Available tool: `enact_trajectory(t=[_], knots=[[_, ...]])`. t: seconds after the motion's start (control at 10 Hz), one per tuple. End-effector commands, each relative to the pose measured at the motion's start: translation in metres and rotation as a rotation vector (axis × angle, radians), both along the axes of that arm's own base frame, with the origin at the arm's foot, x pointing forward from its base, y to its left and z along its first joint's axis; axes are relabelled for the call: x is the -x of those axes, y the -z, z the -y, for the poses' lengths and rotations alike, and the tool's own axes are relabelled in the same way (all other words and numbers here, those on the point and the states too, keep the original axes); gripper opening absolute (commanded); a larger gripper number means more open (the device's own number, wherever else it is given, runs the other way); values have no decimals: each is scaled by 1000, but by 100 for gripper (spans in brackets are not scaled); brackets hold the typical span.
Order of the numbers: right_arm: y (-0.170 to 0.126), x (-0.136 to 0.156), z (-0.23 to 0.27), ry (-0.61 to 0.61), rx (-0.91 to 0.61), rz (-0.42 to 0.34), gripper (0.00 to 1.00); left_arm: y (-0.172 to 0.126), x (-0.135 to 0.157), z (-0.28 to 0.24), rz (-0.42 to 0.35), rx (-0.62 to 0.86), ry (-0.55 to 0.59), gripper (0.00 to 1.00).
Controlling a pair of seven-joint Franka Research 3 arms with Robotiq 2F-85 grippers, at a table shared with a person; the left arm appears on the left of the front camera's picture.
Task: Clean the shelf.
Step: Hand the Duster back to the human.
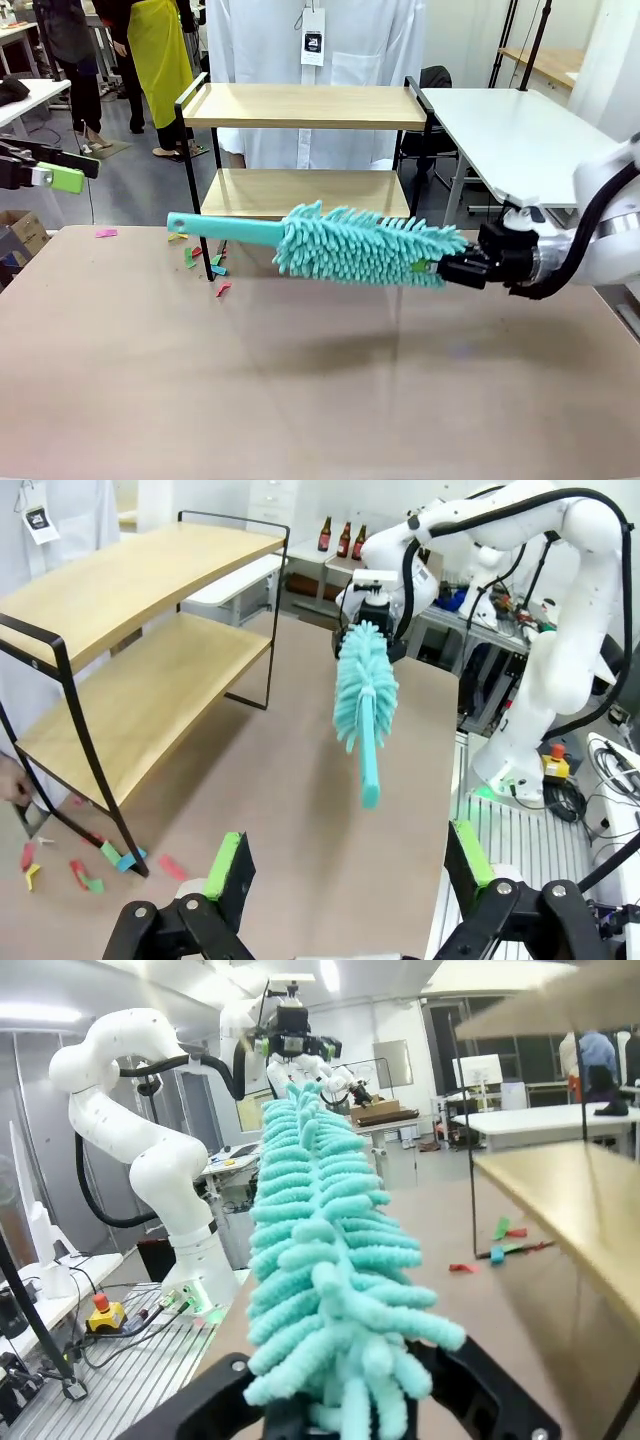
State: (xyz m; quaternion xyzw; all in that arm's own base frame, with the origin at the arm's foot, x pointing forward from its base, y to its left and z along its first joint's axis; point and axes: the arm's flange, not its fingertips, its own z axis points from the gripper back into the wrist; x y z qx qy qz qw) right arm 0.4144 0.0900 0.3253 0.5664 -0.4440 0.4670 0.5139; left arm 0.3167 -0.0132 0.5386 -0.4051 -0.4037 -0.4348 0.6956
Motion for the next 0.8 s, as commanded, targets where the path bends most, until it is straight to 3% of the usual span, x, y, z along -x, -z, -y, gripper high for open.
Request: enact_trajectory(t=[0.0,0.2,0.4,0.7], knots=[[-65,21,12,75,5,66,17,-4,0,1,5,28,0,100],[-127,36,31,171,23,169,17,-4,0,1,5,28,0,100],[-182,39,54,320,12,218,17,-4,0,1,5,28,0,100],[-215,27,98,653,-27,243,17,-4,0,1,5,28,0,100]])
